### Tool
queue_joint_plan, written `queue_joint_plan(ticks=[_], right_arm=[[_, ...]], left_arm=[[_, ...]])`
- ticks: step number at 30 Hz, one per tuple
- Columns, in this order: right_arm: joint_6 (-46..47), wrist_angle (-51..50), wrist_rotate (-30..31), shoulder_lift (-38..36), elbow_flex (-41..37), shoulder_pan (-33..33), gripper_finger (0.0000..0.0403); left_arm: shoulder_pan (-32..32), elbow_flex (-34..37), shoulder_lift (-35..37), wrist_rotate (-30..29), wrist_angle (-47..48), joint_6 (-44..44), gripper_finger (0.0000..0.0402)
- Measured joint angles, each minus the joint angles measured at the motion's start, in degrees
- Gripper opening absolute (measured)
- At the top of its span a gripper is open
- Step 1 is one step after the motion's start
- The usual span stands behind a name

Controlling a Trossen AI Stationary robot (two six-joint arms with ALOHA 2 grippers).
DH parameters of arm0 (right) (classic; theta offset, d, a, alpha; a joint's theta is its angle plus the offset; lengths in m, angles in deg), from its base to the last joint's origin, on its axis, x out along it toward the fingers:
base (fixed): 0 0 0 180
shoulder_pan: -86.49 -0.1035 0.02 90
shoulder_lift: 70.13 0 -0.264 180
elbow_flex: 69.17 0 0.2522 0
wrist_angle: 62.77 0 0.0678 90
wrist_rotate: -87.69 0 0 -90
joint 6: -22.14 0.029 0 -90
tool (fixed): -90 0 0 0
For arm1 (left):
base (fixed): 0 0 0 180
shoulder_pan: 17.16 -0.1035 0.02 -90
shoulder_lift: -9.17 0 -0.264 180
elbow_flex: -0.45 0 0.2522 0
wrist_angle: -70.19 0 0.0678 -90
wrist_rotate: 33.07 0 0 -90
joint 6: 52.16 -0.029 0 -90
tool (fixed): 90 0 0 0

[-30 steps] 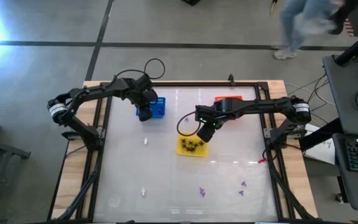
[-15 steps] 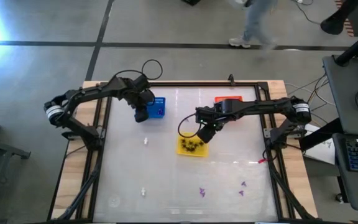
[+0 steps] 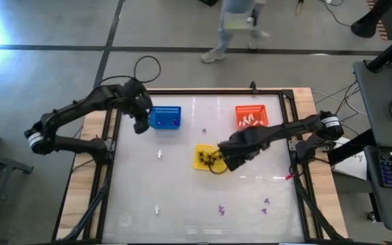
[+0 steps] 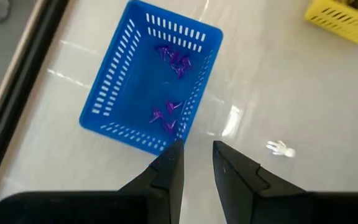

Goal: Sort Halloween decoration
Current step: Put the purple witch hat toy into the blue bin

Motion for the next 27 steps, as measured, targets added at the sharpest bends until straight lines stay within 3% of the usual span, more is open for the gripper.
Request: queue_joint_plan(ticks=[12,16,19,22,27], right_arm=[[35.1,0.5,-2.3,0.5,0.0,-17.3,0.0137],[40.8,0.7,-3.1,2.4,0.0,-22.9,0.0137],[44.5,1.2,-7.1,4.3,0.0,-26.8,0.0137],[44.9,1.7,-10.9,6.6,0.0,-30.2,0.0137],[43.8,2.1,-11.3,10.2,0.0,-34.2,0.0137]], left_arm=[[0.0,0.0,12.0,0.0,1.9,-1.7,0.0068],[0.0,0.0,13.4,0.0,2.4,-2.6,0.0068],[0.0,0.0,14.0,0.0,3.5,-2.6,0.0068],[0.0,0.0,14.5,0.0,4.8,-2.7,0.0068],[0.0,0.0,15.1,0.4,7.1,-2.7,0.0068]])
